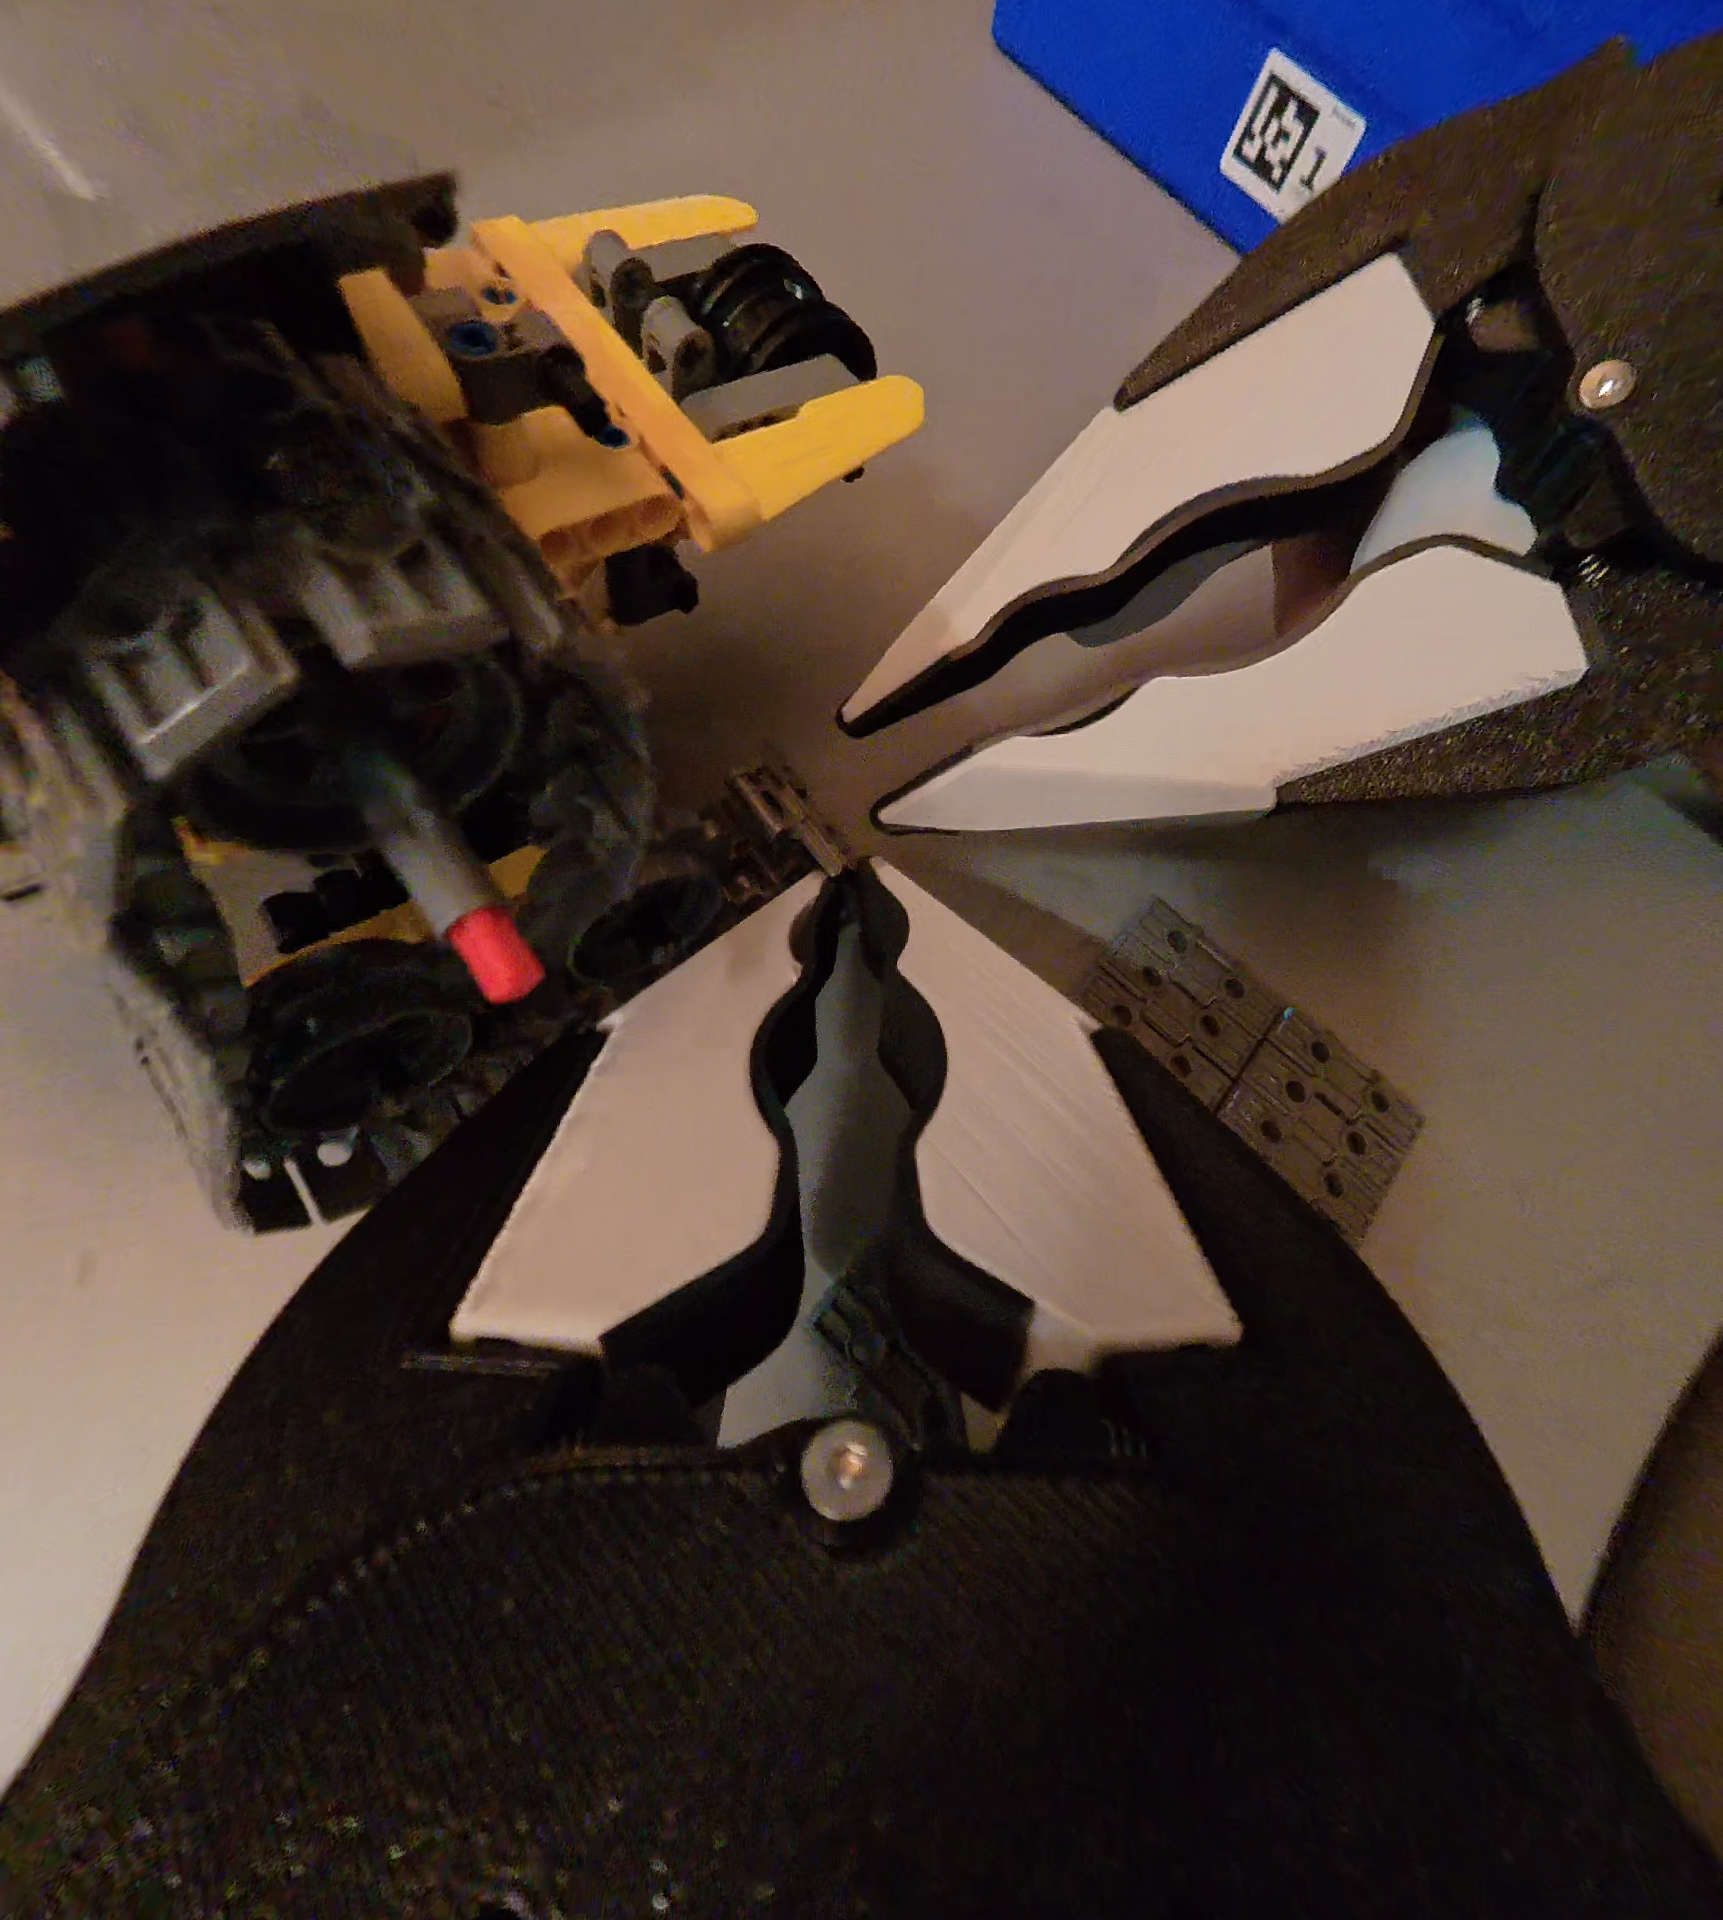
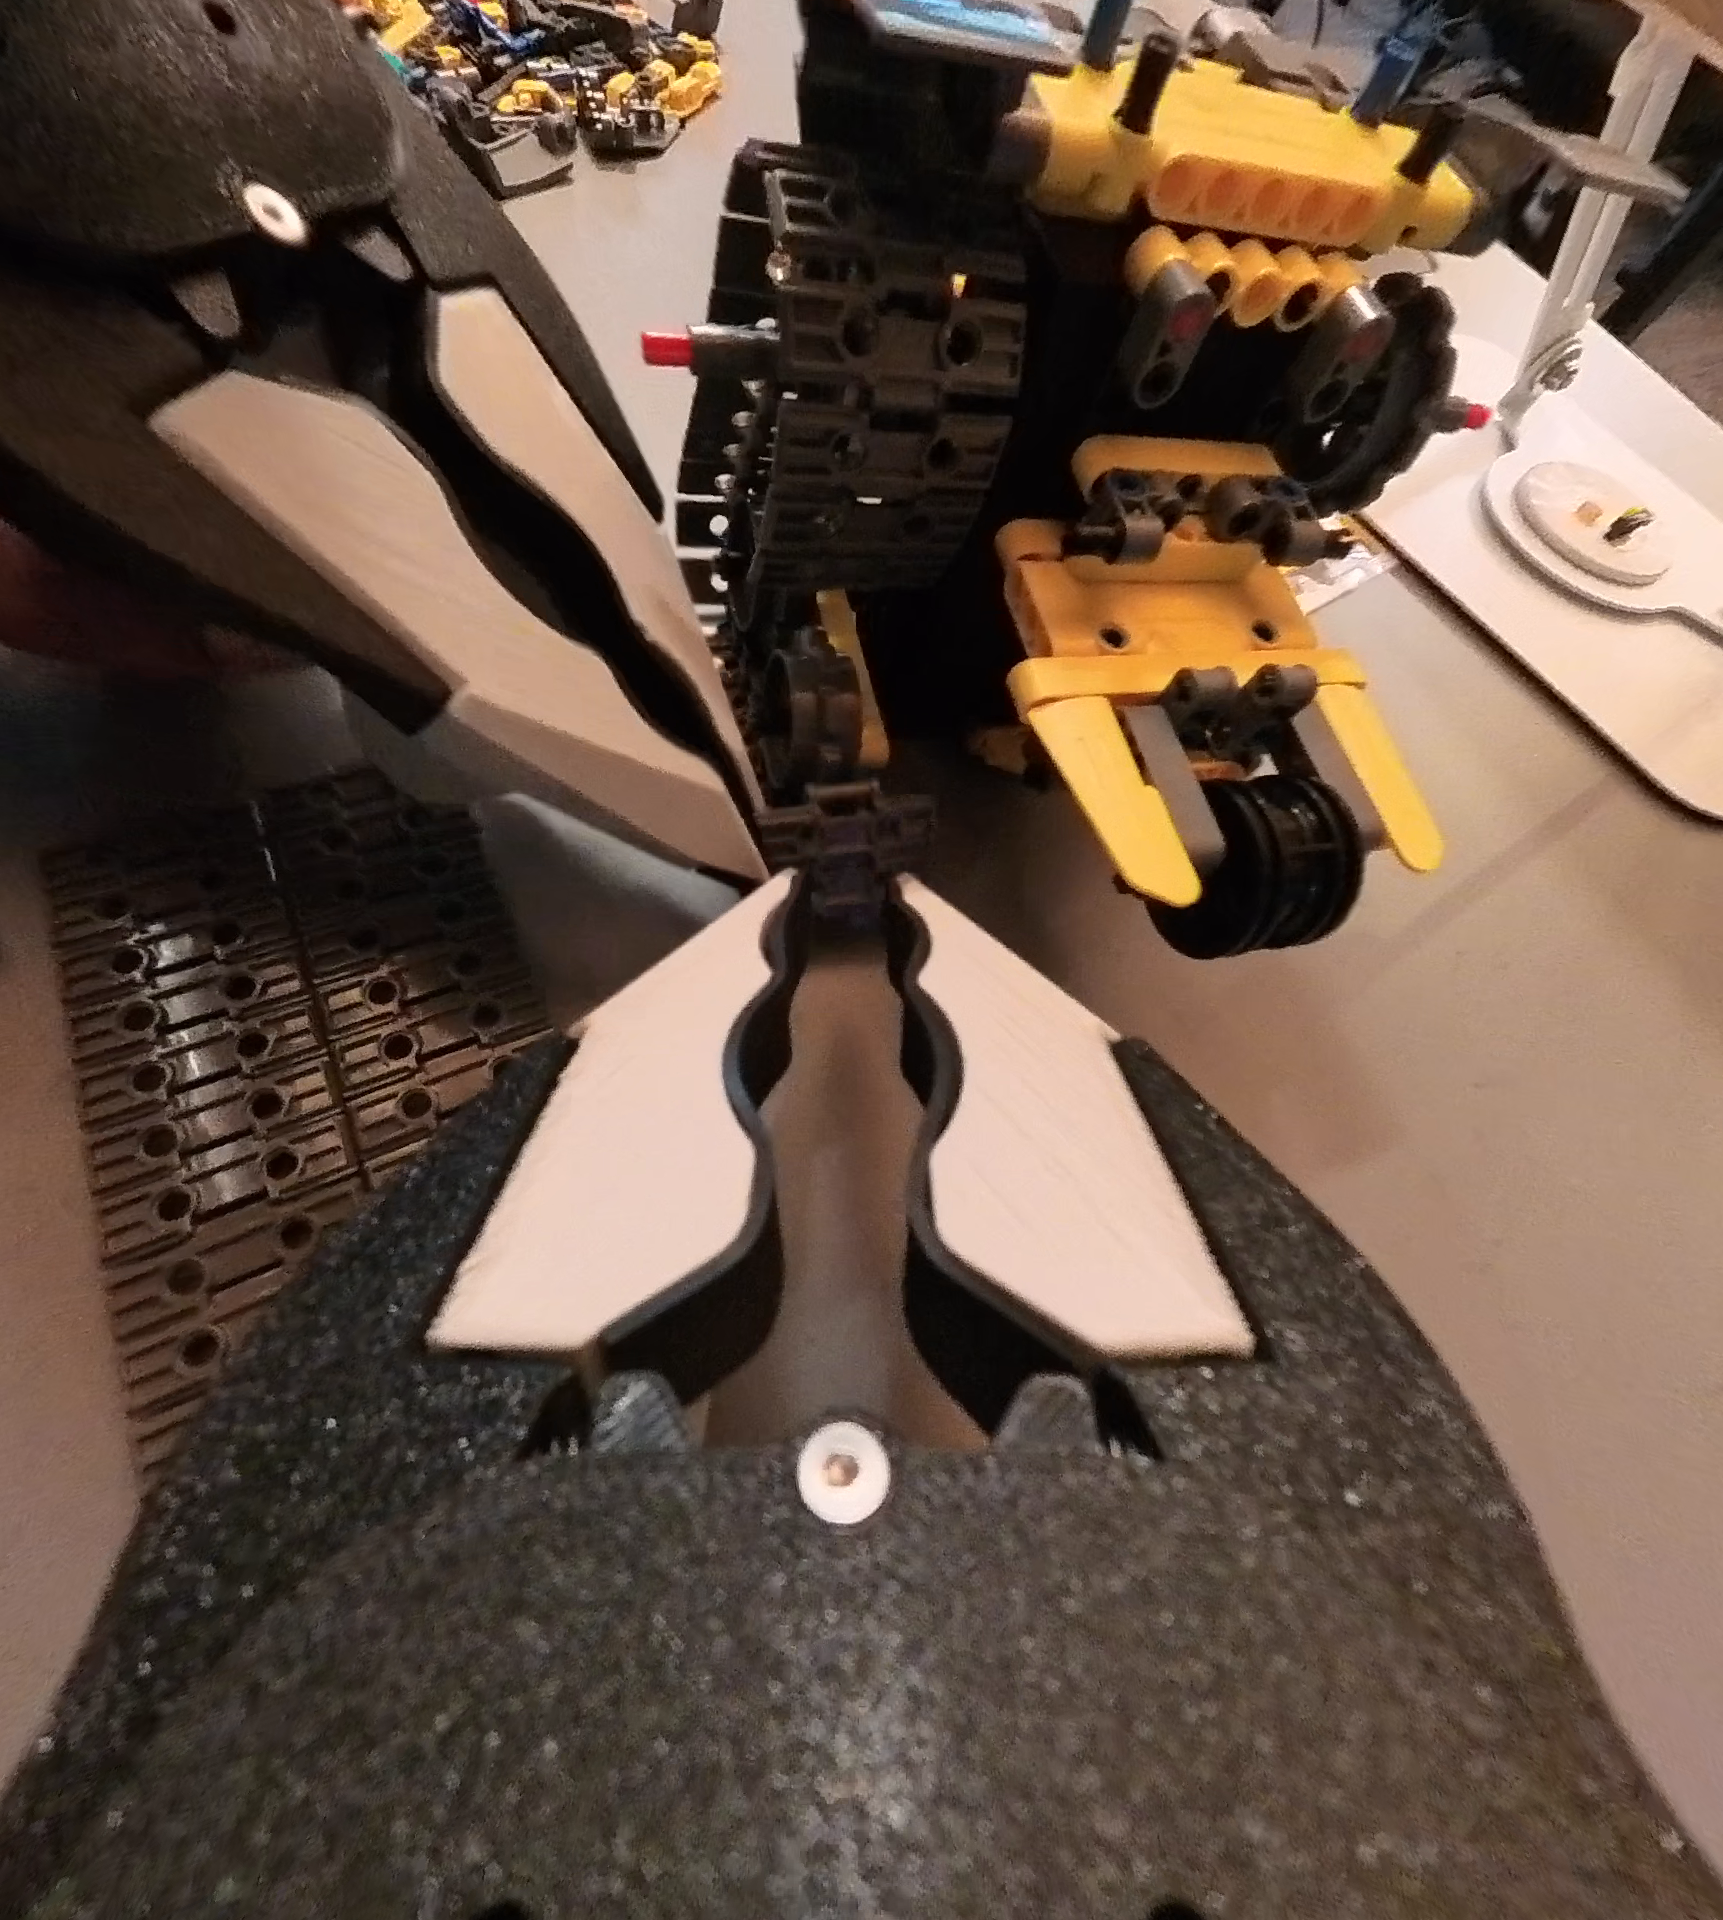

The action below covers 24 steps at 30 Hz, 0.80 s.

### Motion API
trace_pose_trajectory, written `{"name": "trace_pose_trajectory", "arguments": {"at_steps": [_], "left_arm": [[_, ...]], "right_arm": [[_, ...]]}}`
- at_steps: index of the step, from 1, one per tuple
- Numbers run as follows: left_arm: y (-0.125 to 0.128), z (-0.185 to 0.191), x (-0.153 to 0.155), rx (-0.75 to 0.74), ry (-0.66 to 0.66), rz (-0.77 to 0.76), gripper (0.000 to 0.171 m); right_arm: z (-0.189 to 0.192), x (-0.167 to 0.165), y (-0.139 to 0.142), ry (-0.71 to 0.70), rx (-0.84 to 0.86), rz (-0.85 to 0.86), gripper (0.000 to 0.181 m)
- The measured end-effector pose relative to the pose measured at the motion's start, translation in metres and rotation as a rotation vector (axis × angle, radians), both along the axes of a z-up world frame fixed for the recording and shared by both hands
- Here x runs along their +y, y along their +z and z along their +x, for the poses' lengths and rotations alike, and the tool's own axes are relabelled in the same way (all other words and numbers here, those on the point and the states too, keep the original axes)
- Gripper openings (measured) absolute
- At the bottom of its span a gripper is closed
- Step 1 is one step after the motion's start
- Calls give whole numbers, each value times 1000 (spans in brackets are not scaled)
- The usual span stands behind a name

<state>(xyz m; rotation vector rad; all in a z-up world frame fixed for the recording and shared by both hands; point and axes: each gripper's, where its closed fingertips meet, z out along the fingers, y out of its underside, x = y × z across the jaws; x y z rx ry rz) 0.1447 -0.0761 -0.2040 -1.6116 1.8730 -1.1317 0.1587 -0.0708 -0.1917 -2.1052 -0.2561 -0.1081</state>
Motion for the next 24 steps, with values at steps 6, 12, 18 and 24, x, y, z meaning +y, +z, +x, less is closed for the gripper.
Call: {"name": "trace_pose_trajectory", "arguments": {"at_steps": [6, 12, 18, 24], "left_arm": [[18, -5, 15, -83, 49, -29, 0], [19, -9, 18, -91, 69, -101, 0], [20, -10, 24, -98, 93, -175, 6], [17, -8, 29, -74, 128, -236, 20]], "right_arm": [[-11, 7, -3, 41, -20, -14, 28], [-16, 23, 4, 32, -51, 18, 35], [-18, 29, 4, 25, -187, 19, 24], [-19, 30, 5, 32, -227, 10, 23]]}}
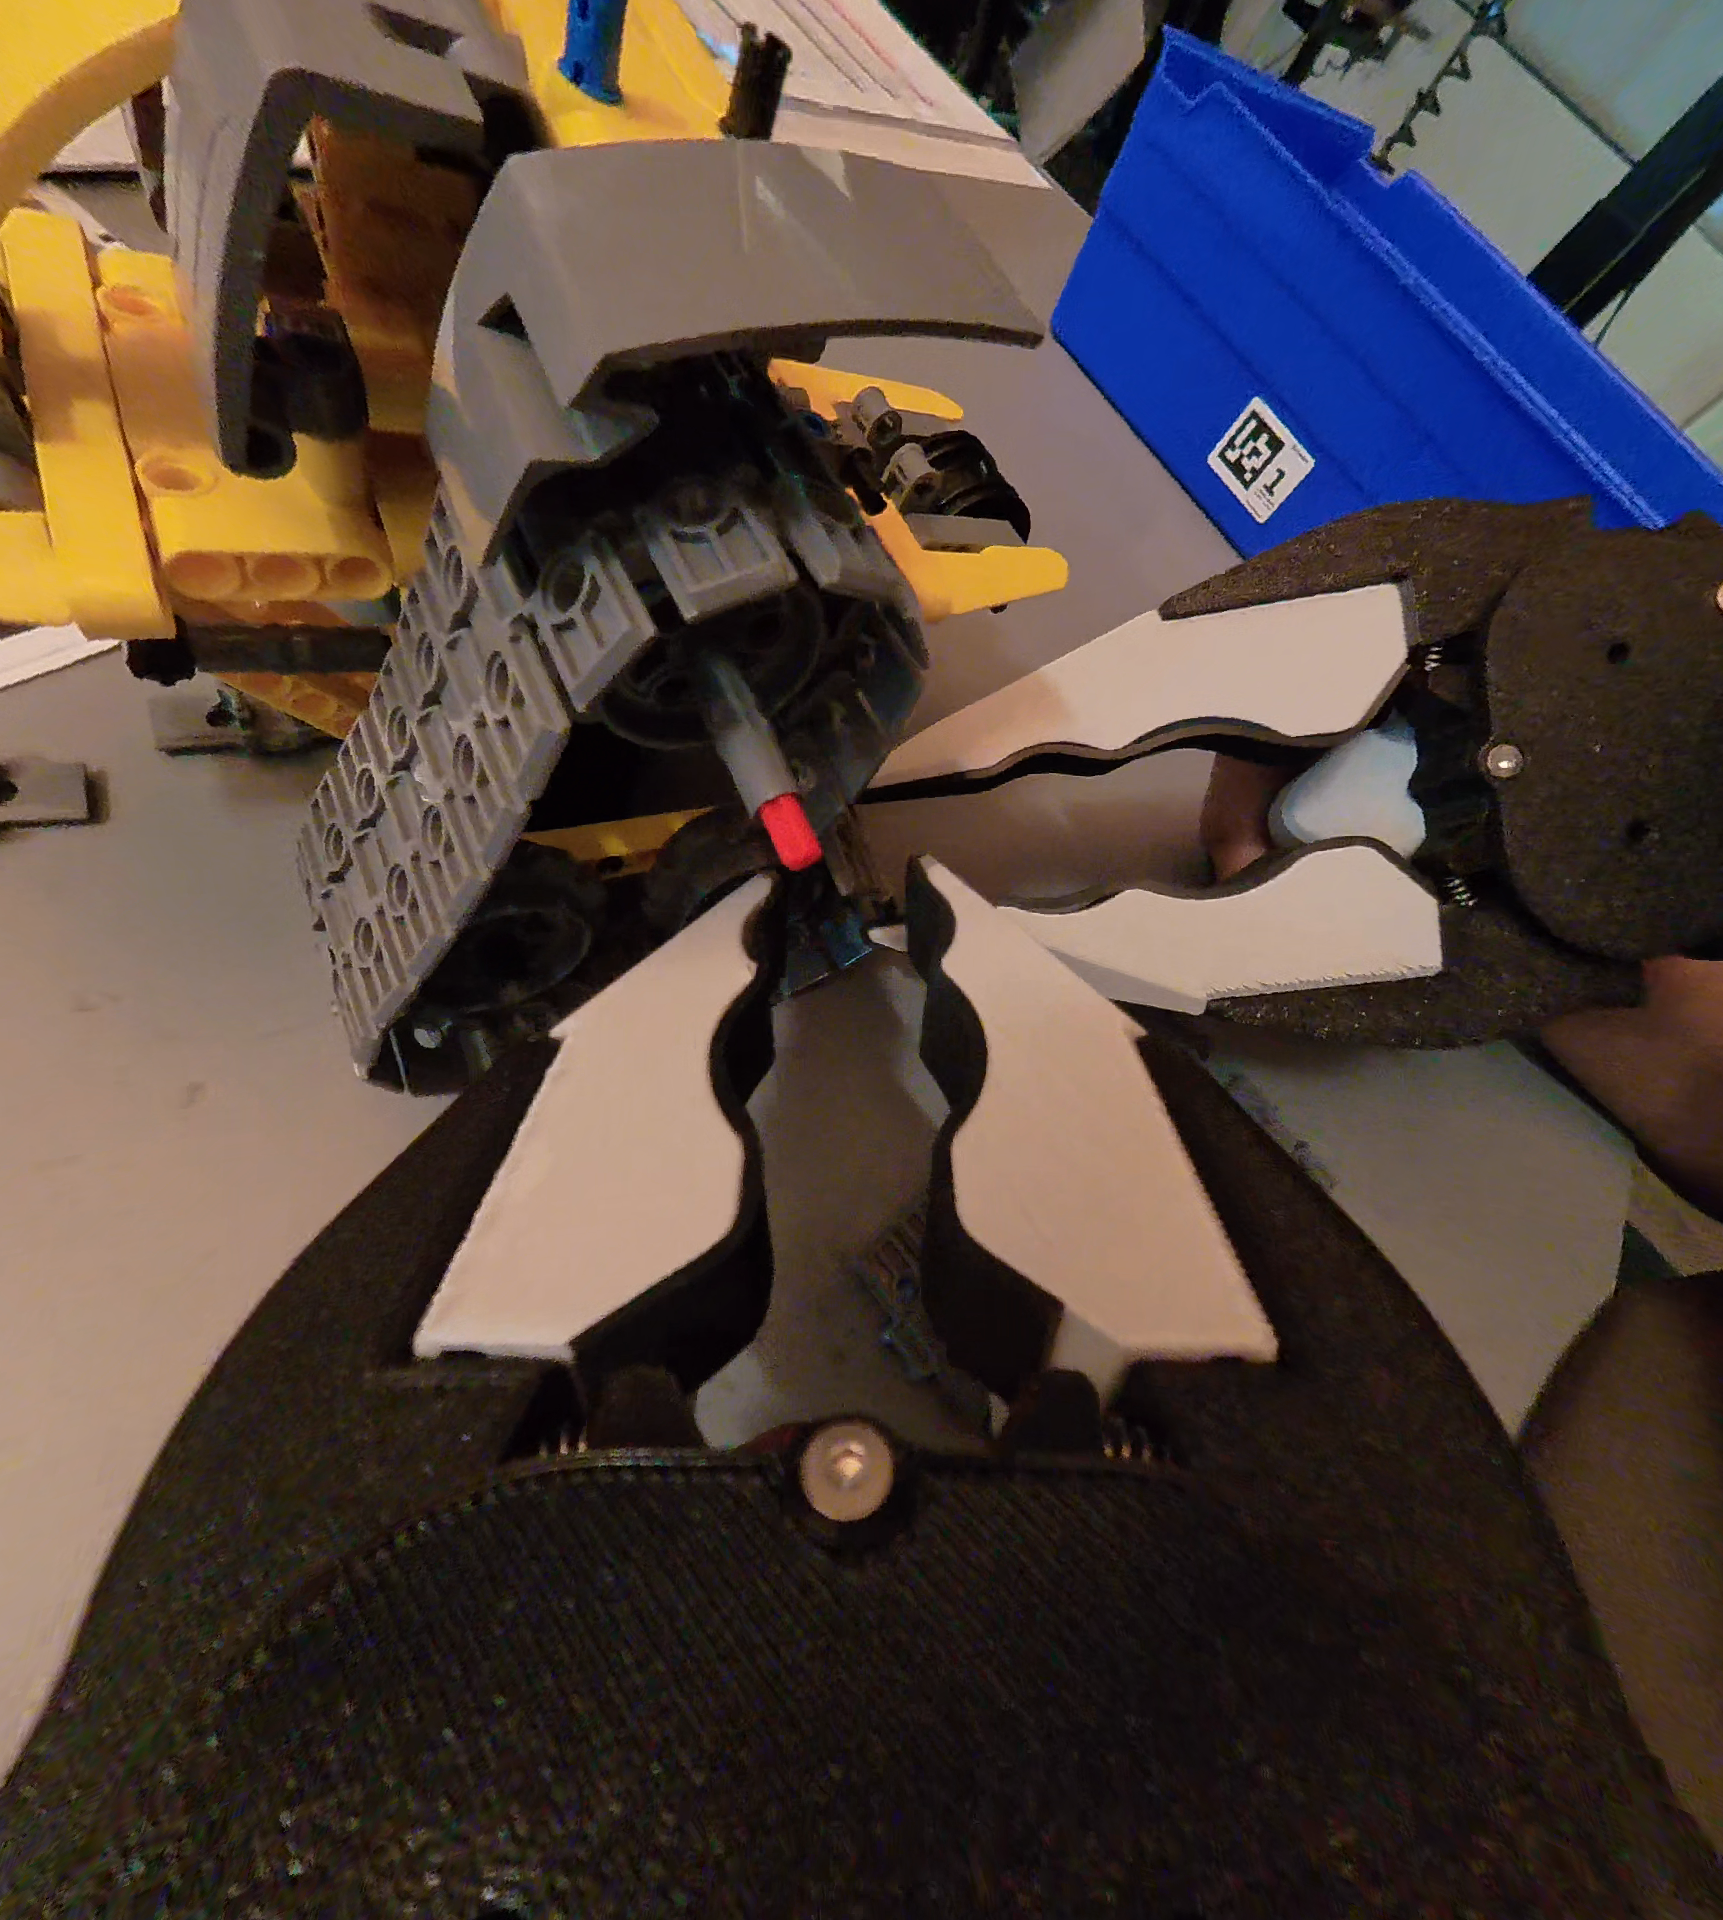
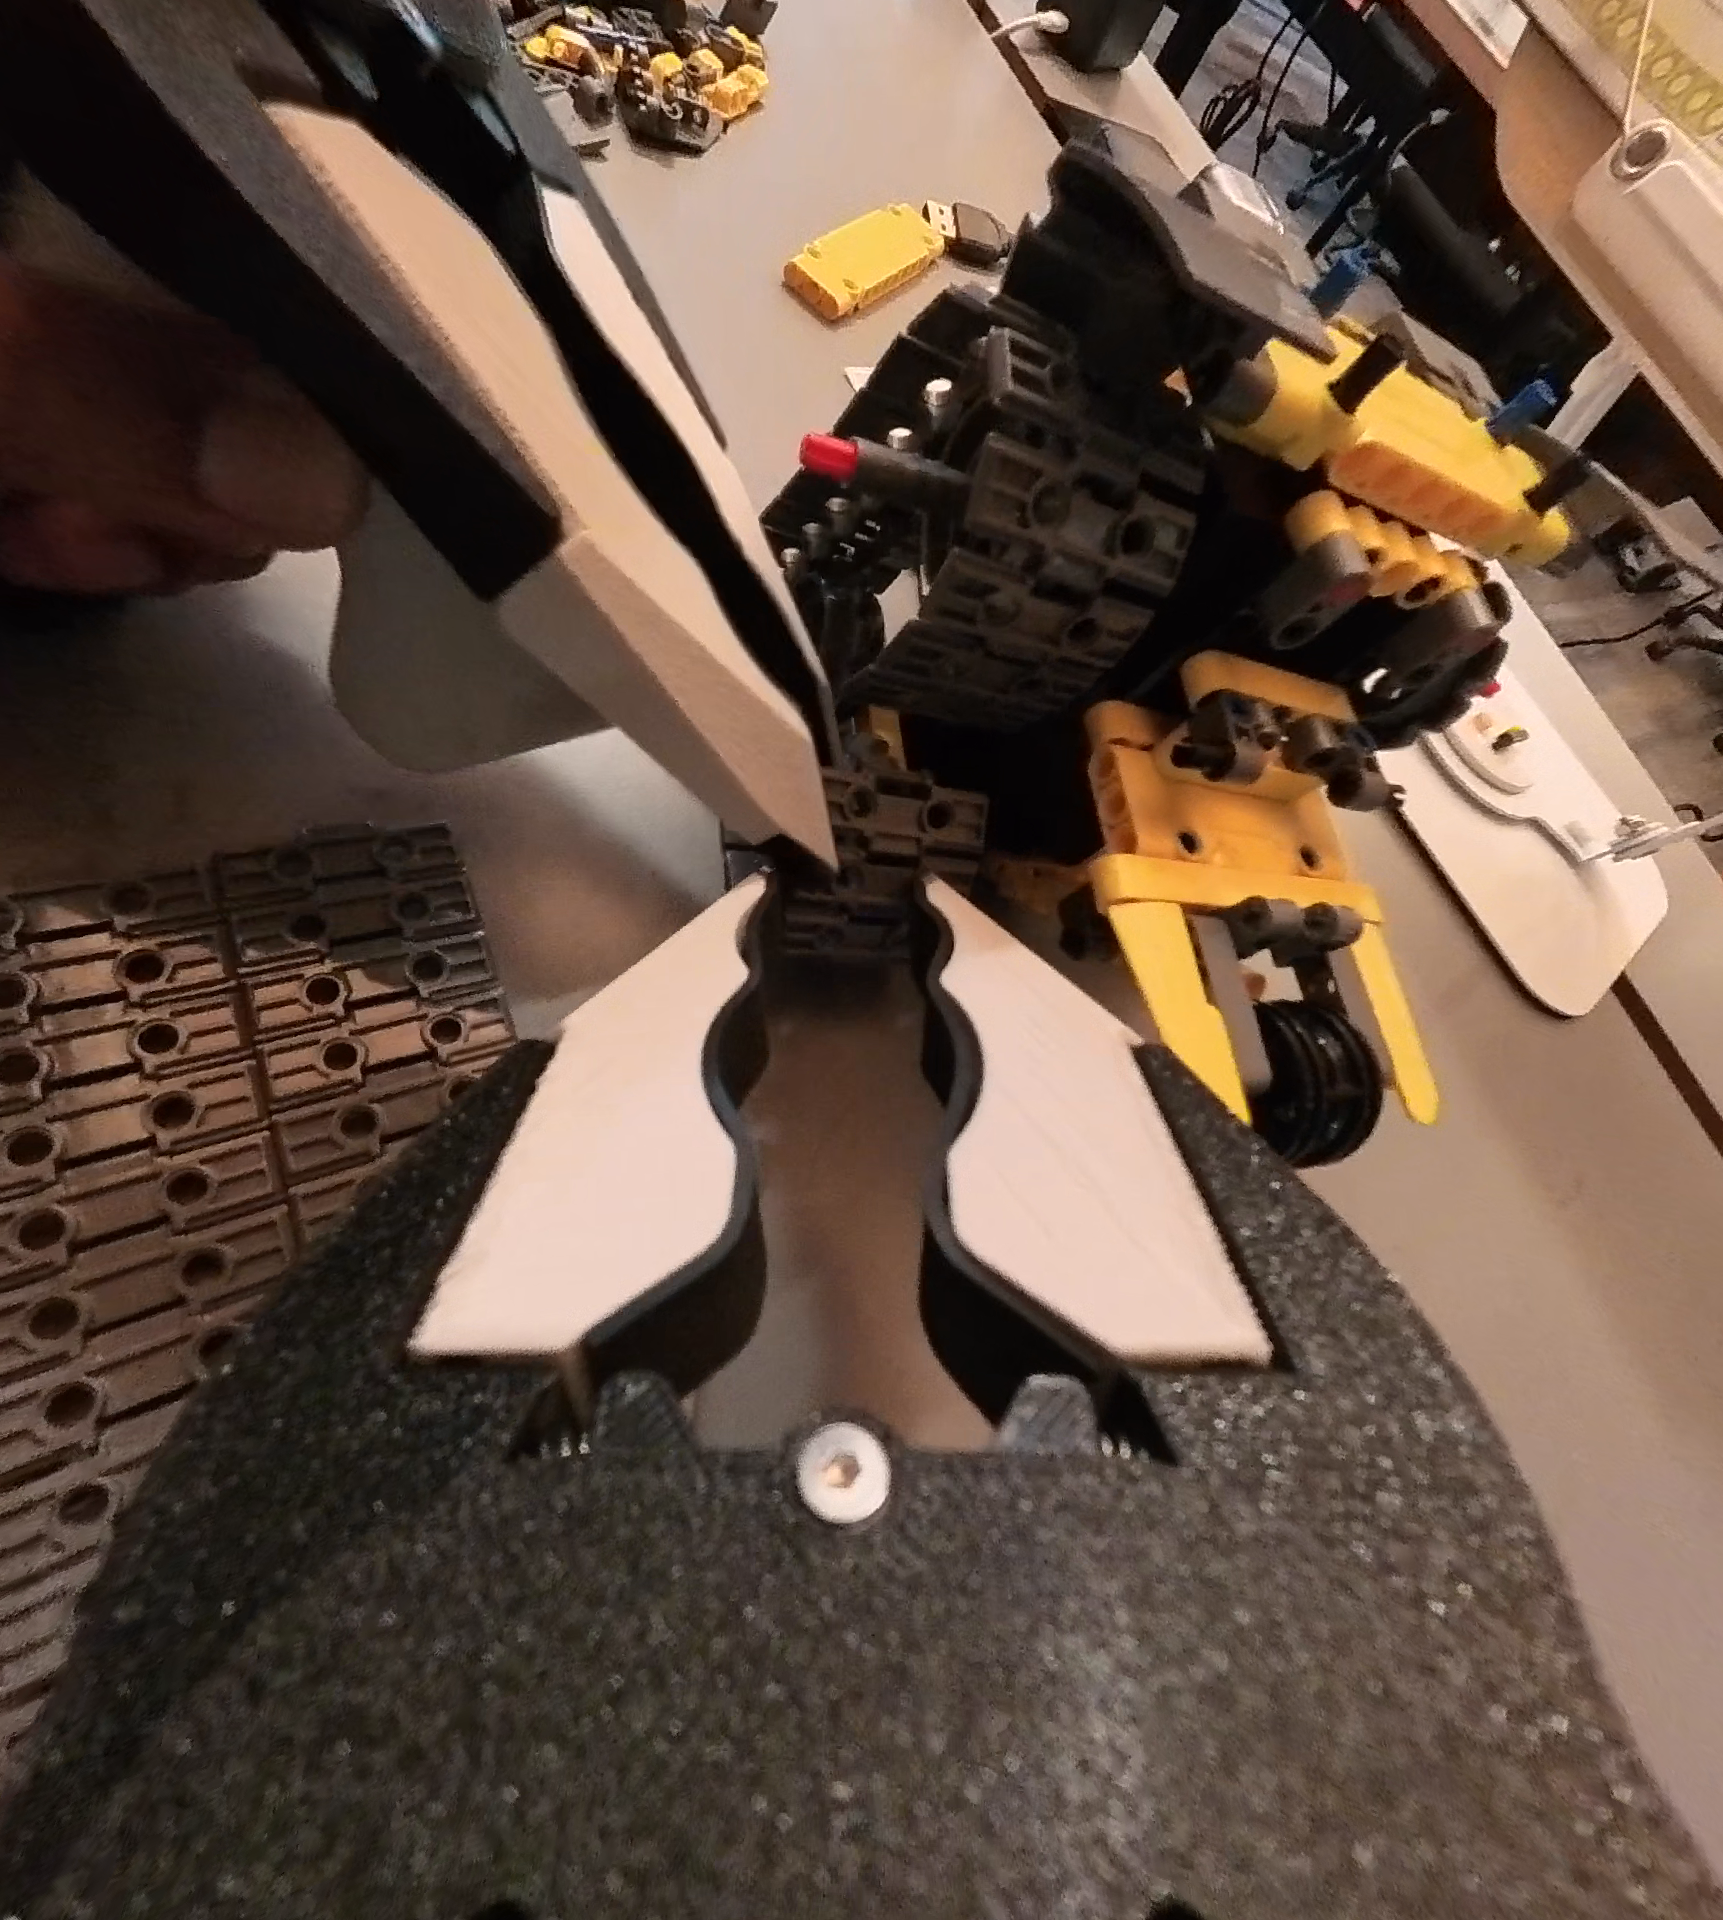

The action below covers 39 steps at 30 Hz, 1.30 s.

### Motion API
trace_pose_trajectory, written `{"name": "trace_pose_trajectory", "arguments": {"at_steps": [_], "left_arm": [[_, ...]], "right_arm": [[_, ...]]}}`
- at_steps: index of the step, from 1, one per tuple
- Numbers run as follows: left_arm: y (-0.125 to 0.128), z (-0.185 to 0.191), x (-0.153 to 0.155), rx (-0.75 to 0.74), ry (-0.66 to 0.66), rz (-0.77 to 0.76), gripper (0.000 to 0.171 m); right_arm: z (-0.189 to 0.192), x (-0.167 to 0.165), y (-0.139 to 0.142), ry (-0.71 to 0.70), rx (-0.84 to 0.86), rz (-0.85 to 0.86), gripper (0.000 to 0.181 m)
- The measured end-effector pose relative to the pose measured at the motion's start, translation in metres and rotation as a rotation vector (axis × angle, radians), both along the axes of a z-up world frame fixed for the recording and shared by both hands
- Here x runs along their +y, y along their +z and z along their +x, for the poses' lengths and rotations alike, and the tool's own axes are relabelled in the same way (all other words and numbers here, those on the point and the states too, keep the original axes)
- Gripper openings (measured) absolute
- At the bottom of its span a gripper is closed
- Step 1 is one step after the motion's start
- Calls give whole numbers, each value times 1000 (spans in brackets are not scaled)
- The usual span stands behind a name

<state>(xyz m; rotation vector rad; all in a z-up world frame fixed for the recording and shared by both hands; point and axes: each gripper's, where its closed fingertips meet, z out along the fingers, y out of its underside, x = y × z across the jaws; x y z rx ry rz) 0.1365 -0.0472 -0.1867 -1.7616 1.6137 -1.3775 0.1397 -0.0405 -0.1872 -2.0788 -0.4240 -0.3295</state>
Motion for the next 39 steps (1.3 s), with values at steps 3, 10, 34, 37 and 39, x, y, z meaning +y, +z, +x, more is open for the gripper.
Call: {"name": "trace_pose_trajectory", "arguments": {"at_steps": [3, 10, 34, 37, 39], "left_arm": [[2, 1, -2, -9, 0, -34, 4], [7, 2, -1, -23, 12, -172, 1], [10, 2, 4, -49, 42, -228, 0], [11, 1, 5, -56, 49, -230, 0], [12, 1, 8, -64, 66, -229, 0]], "right_arm": [[-1, 0, 1, 3, -14, -1, 23], [-1, -4, 13, -5, 48, 37, 27], [-5, 20, 31, -198, 651, 38, 6], [-3, 16, 34, -213, 569, 38, 3], [-1, 14, 36, -220, 514, 32, 3]]}}
